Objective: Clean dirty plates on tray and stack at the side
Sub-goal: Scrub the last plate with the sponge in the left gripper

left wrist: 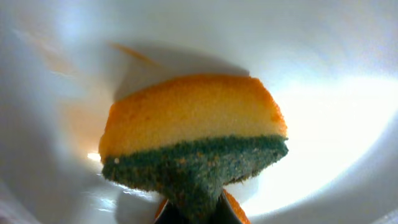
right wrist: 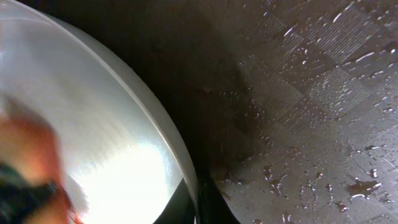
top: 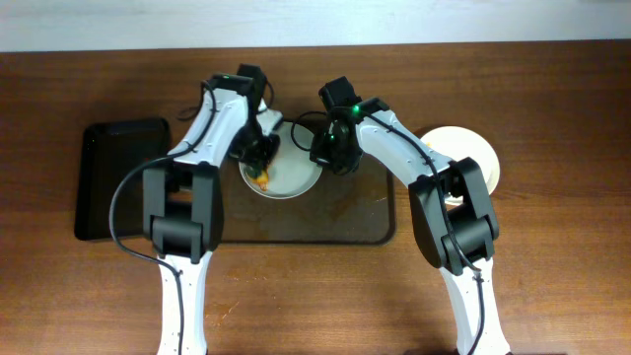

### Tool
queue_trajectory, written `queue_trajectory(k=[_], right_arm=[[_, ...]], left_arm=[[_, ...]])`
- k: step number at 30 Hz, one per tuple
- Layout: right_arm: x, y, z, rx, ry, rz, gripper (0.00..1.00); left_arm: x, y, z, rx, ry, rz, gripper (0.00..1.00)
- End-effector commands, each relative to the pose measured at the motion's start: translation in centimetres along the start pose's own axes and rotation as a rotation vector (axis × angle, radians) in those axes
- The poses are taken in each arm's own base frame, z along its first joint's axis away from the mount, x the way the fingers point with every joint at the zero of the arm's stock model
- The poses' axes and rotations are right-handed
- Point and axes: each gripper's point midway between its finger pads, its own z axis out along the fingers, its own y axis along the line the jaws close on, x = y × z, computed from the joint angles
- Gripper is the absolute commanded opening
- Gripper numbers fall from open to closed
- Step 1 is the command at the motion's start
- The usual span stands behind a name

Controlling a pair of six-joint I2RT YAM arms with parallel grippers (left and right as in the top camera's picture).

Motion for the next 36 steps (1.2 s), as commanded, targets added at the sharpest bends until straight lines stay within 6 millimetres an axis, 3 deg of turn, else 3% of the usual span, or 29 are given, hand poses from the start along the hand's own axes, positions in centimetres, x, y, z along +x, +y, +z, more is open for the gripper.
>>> queue_trajectory(k=[1,2,3,5,7,9,10,12,13,15,16,17,20,21,24,27,28,30,31,32,33,34,36], right_arm=[[0.4,-1.4,1.9,0.046,0.022,0.016,0.04],[0.4,-1.4,1.9,0.046,0.022,0.016,0.04],[0.4,-1.5,1.9,0.046,0.023,0.016,0.04],[0.4,-1.5,1.9,0.046,0.023,0.008,0.04],[0.4,-1.5,1.9,0.046,0.023,0.008,0.04],[0.4,-1.5,1.9,0.046,0.022,0.008,0.04],[0.4,-1.5,1.9,0.046,0.023,0.005,0.04],[0.3,-1.4,1.9,0.045,0.022,0.005,0.04],[0.3,-1.4,1.9,0.045,0.022,0.005,0.04],[0.4,-1.4,1.9,0.045,0.022,0.004,0.04],[0.4,-1.4,1.9,0.045,0.023,0.005,0.04],[0.4,-1.4,1.9,0.045,0.023,0.005,0.04],[0.4,-1.4,1.9,0.045,0.023,0.005,0.04],[0.4,-1.4,1.9,0.045,0.023,0.005,0.04],[0.4,-1.4,1.9,0.045,0.023,0.004,0.04],[0.4,-1.4,1.9,0.045,0.023,0.001,0.04],[0.4,-1.4,1.9,0.045,0.023,0.001,0.04],[0.4,-1.4,1.9,0.045,0.023,0.001,0.04],[0.4,-1.4,1.9,0.045,0.023,0.001,0.04],[0.4,-1.4,1.9,0.045,0.023,0.001,0.04],[0.4,-1.4,1.9,0.045,0.023,0.001,0.04],[0.4,-1.4,1.9,0.042,0.025,0.001,0.04],[0.5,-1.3,1.9,0.039,0.029,-0.002,0.04]], left_arm=[[2.4,-4.2,2.2,0.176,0.108,0.135,0.0],[2.0,-4.1,2.3,0.168,0.09,0.139,0.01],[0.3,-2.8,2.4,0.126,0.024,0.073,0.0],[-3.0,1.1,2.2,0.001,-0.112,-0.114,0.0],[-6.4,3.6,1.4,-0.086,-0.26,-0.139,0.01],[-7.1,6.2,0.7,-0.214,-0.311,-0.268,0.0],[-5.8,7.2,0.7,-0.276,-0.27,-0.34,0.0],[-1.7,6.7,1.5,-0.285,-0.102,-0.367,0.01],[0.4,5.4,1.8,-0.223,-0.008,-0.381,0.01],[2.3,1.4,2.1,-0.009,0.101,-0.303,0.01],[2.6,-1.4,1.8,0.158,0.12,-0.203,0.01],[2.4,-2.8,1.5,0.248,0.106,-0.151,0.0],[0.2,-3.8,1.3,0.324,0.011,-0.119,0.0],[-1.3,-3.1,1.4,0.308,-0.049,-0.152,0.01],[-3.4,0.2,1.2,0.251,-0.144,-0.255,0.01],[-5.1,6.3,0.9,0.06,-0.25,-0.422,0.01],[-4.6,8.5,0.8,-0.037,-0.255,-0.52,0.01],[-0.4,10.7,1.0,-0.222,-0.125,-0.674,0.0],[0.7,10.2,1.2,-0.213,-0.076,-0.674,0.01],[2.1,8.4,1.5,-0.148,0.005,-0.667,0.0],[2.1,3.8,1.6,0.094,0.064,-0.51,0.0],[1.5,1.0,1.1,0.259,0.053,-0.411,0.01],[0.3,-1.3,0.1,0.415,0.012,-0.353,0.01]])
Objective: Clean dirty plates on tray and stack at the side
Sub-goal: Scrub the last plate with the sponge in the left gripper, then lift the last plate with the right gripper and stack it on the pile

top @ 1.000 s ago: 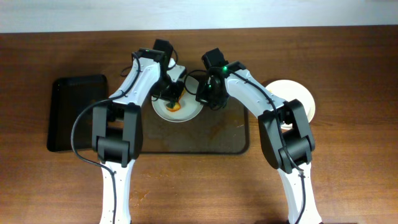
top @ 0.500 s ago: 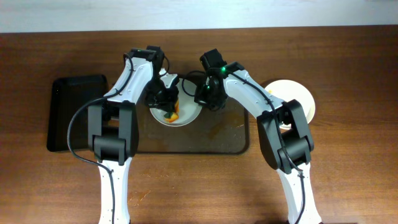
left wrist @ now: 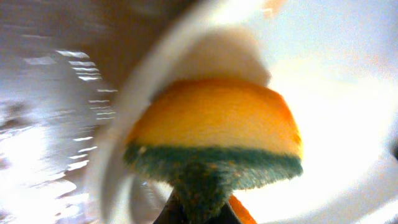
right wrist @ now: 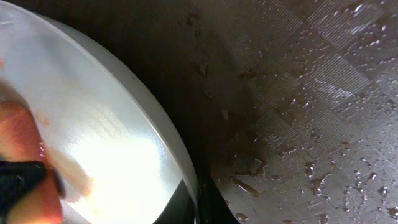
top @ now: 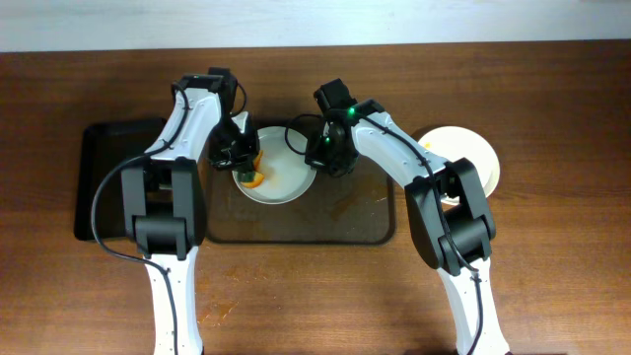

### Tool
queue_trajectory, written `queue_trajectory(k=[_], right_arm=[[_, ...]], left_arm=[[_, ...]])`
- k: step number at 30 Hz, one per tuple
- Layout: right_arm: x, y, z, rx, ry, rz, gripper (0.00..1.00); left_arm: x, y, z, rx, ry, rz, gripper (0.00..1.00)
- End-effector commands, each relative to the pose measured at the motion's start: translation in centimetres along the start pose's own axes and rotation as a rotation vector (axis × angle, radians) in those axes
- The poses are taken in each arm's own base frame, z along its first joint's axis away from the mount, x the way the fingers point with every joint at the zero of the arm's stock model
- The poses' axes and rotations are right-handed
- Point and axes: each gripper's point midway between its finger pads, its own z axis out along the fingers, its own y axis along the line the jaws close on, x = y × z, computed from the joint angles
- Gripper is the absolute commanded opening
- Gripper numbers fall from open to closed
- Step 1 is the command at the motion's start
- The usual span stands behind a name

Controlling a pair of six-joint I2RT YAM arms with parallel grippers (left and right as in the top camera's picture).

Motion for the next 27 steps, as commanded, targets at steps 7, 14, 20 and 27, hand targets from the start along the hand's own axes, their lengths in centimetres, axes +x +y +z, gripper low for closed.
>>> queue_trajectory(k=[7,14,20,27], right_arm=[[0.2,-1.3,1.3,0.012,0.034,-0.02,0.04],[-1.9,-2.7,-13.7,0.316,-0.302,-0.175,0.04],[-0.5,-4.2,-25.7,1.008,-0.732,-0.324,0.04],[3.6,2.8,-28.8,1.184,-1.025,-0.525,0.04]], left_arm=[[-8.3,-1.7,-12.6,0.091,-0.391,0.058,0.01],[-8.4,0.2,-15.8,-0.056,-0.467,0.02,0.01],[-8.6,0.2,-15.9,-0.055,-0.475,0.022,0.01],[-8.6,0.2,-15.9,-0.055,-0.475,0.022,0.01]])
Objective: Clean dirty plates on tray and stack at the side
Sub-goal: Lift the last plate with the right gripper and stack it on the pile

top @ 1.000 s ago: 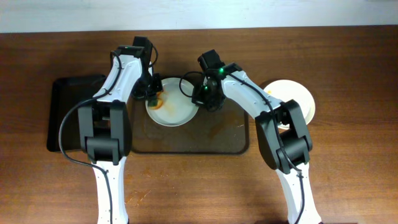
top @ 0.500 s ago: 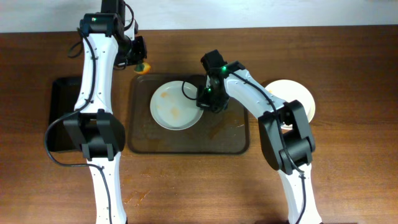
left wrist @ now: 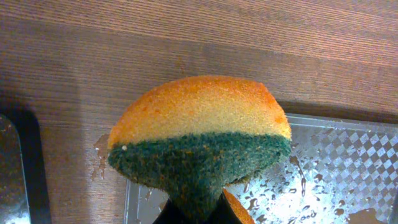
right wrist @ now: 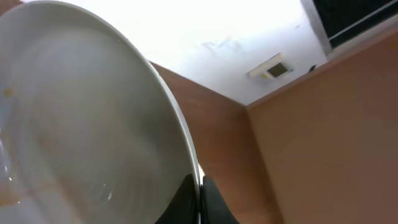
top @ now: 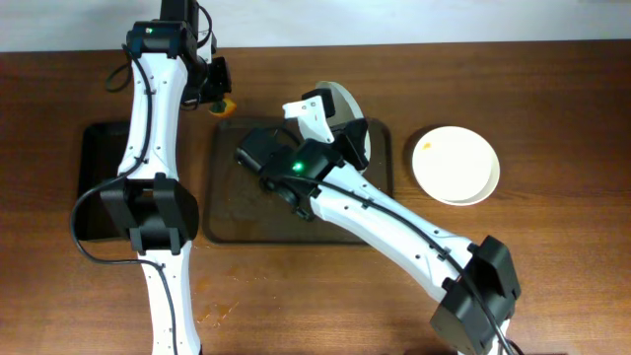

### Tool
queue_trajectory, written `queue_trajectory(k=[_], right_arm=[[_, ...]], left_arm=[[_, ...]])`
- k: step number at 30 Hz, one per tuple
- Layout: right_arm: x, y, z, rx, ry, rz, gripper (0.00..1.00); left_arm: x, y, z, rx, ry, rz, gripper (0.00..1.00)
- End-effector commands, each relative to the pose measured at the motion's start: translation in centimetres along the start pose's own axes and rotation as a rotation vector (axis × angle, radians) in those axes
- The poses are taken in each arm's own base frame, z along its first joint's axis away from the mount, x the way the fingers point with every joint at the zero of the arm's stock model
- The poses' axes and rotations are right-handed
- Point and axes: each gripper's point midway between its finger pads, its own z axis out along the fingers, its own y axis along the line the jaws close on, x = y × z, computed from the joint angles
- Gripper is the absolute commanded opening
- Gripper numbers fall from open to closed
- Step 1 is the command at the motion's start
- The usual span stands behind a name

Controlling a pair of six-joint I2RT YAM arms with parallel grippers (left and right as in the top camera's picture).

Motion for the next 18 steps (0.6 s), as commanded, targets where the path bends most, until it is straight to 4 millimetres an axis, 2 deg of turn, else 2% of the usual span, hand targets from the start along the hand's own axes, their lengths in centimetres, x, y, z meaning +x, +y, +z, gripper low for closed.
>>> queue_trajectory(k=[1,3,5,7,8,10,11,12,14,15,16,18], right_arm=[[-0.6,-1.9,-0.5,0.058,-0.037,0.03,0.04],[0.5,-1.5,-0.4,0.02,0.008,0.061,0.04],[4.6,1.7,0.6,-0.201,0.259,0.091,0.04],[6.7,2.9,1.8,-0.312,0.422,0.139,0.04],[7.5,3.1,2.5,-0.385,0.505,0.174,0.04],[7.4,3.0,3.6,-0.544,0.591,0.243,0.04],[7.3,2.5,4.3,-0.612,0.619,0.283,0.04],[7.3,1.3,6.2,-0.681,0.656,0.345,0.04],[8.8,-1.1,9.6,-0.716,0.732,0.433,0.04],[9.8,-2.6,11.3,-0.713,0.767,0.474,0.04],[11.6,-4.9,13.6,-0.662,0.815,0.534,0.04],[15.7,-7.9,16.8,-0.58,0.898,0.606,0.04]], left_arm=[[-0.3,0.0,-0.5,-0.004,-0.017,-0.008,0.01],[-0.3,0.0,-0.5,-0.004,-0.017,-0.008,0.01],[-0.3,0.0,-0.5,-0.004,-0.018,-0.008,0.01],[-0.3,0.0,-0.5,-0.004,-0.018,-0.008,0.01],[-0.3,0.0,-0.5,-0.004,-0.018,-0.008,0.01],[-0.3,0.0,-0.5,-0.004,-0.018,-0.008,0.01],[-0.3,0.0,-0.5,-0.004,-0.017,-0.008,0.01],[-0.3,0.0,-0.5,-0.004,-0.017,-0.008,0.01],[-0.1,0.0,-0.5,-0.005,-0.01,-0.009,0.01],[-0.1,0.0,-0.5,-0.006,-0.007,-0.009,0.01],[0.0,0.0,-0.5,-0.006,-0.006,-0.009,0.01],[0.0,0.1,-0.5,-0.007,-0.002,-0.01,0.01]])
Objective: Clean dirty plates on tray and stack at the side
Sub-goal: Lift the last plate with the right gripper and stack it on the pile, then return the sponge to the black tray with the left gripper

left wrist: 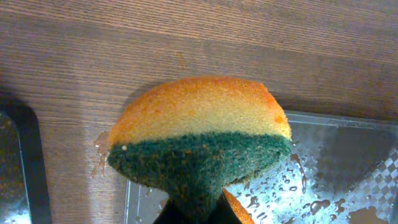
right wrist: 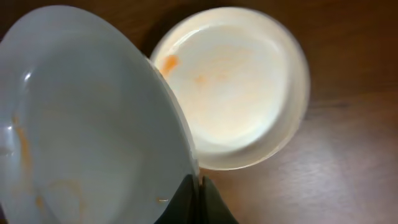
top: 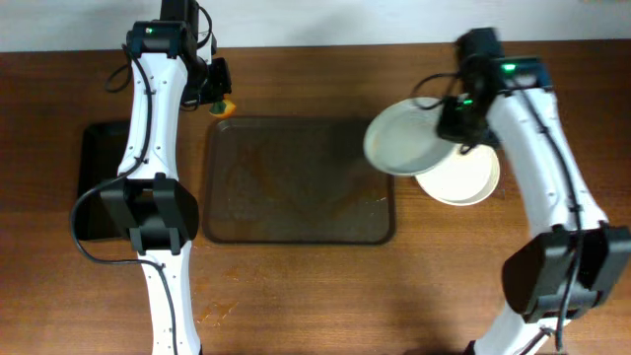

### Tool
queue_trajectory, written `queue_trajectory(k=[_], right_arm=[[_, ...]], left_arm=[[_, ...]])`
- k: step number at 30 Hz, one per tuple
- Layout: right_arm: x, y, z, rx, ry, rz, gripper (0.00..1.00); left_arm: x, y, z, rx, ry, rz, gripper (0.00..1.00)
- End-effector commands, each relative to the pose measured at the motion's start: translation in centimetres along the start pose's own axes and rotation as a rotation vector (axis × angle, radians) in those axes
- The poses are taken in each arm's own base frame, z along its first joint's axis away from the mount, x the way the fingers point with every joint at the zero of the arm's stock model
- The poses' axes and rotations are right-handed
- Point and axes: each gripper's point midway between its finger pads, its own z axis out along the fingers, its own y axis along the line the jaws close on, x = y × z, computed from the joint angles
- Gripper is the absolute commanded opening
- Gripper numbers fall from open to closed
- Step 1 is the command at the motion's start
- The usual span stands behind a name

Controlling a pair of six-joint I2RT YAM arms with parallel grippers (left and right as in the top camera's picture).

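My right gripper (right wrist: 199, 185) is shut on the rim of a white plate (top: 404, 138), held in the air between the tray and the plate at the side. In the right wrist view the held plate (right wrist: 87, 124) shows faint orange streaks. Below it rests a second white plate (top: 463, 170) on the table at the right; seen from the wrist, that plate (right wrist: 236, 81) has an orange smear. My left gripper (top: 219, 97) is shut on an orange and green sponge (left wrist: 199, 137) above the tray's far left corner.
The brown tray (top: 296, 182) lies mid-table, wet, with nothing on it. A black bin (top: 99, 177) stands at the left. The left arm reaches along the bin's right side toward the table's far edge.
My right gripper, with the plate, was over the tray's far middle and is now at the tray's right edge, over the side plate. The left gripper and sponge have not moved.
The sponge was inside the plate on the tray while my right gripper held the plate's rim. Then the sponge was at the plate's left rim. Later the sponge was off at the tray's far left corner and the plate was lifted; now it hangs beside the side plate.
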Motion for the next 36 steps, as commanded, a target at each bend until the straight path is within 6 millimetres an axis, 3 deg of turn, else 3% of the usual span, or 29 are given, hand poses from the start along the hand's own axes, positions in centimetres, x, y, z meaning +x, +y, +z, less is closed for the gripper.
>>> queue_trajectory(k=[1,4,6,8,9,10,12,14,18,20,21,22,24,26,27,29,32,34,35,36], right_arm=[[0.3,-6.0,1.9,0.052,0.051,0.108,0.04],[2.4,-9.5,6.6,0.096,0.112,0.184,0.04],[3.1,-11.0,9.4,0.086,0.114,0.231,0.04],[3.5,-10.1,10.4,0.05,0.121,0.225,0.51],[3.5,-9.8,10.5,0.043,0.12,0.22,0.62],[2.9,-9.0,10.3,0.003,0.105,0.209,0.73],[1.5,-5.9,8.9,-0.165,0.088,0.132,0.8],[-0.1,-3.3,6.9,-0.259,0.049,0.085,0.84],[0.0,-0.2,5.7,-0.282,0.036,0.011,0.85],[0.2,0.4,5.6,-0.279,0.039,-0.006,0.84],[0.4,0.6,5.6,-0.28,0.043,-0.011,0.85],[0.5,0.6,5.6,-0.28,0.046,-0.013,0.85],[0.8,0.8,5.6,-0.279,0.053,-0.019,0.85],[1.1,0.7,5.5,-0.276,0.064,-0.018,0.85],[1.1,0.7,4.9,-0.279,0.058,-0.019,0.84],[0.2,0.7,2.1,-0.296,-0.001,-0.023,0.84],[-2.1,0.6,-6.7,-0.358,-0.212,-0.035,0.84],[-1.5,-0.9,-15.0,-0.371,-0.391,-0.035,0.85],[-0.8,-1.7,-18.0,-0.376,-0.469,-0.033,0.86],[-0.1,-2.2,-20.2,-0.392,-0.52,-0.034,0.98]], left_arm=[[-0.2,0.0,-0.5,-0.005,-0.011,-0.009,0.01],[0.1,1.5,-1.0,-0.064,-0.006,-0.02,0.01],[0.6,5.7,-3.5,-0.174,0.003,-0.075,0.01],[0.7,8.7,-4.5,-0.214,0.009,-0.126,0.01],[1.1,9.9,-4.7,-0.236,0.022,-0.146,0.01],[1.8,12.5,-5.3,-0.261,0.046,-0.197,0.01],[2.8,15.2,-5.9,-0.281,0.079,-0.252,0.01],[4.5,18.5,-6.7,-0.408,0.123,-0.34,0.01],[7.5,22.0,-3.5,-0.534,0.228,-0.441,0.04],[8.5,23.1,-1.4,-0.538,0.257,-0.457,0.15],[9.2,23.7,-0.5,-0.541,0.274,-0.468,0.56],[9.3,24.0,-0.3,-0.541,0.277,-0.475,0.81],[8.9,24.1,-0.6,-0.536,0.261,-0.48,0.99],[7.8,23.1,-2.3,-0.489,0.228,-0.49,0.99],[6.8,22.1,-4.0,-0.45,0.193,-0.493,0.99],[4.2,17.7,-7.4,-0.259,0.097,-0.403,0.99],[2.3,10.9,-12.8,-0.168,-0.059,-0.279,0.99],[2.4,8.6,-13.7,-0.151,-0.079,-0.234,0.99],[2.4,7.8,-13.4,-0.146,-0.075,-0.216,0.99],[2.4,7.6,-13.3,-0.145,-0.072,-0.212,0.99]])
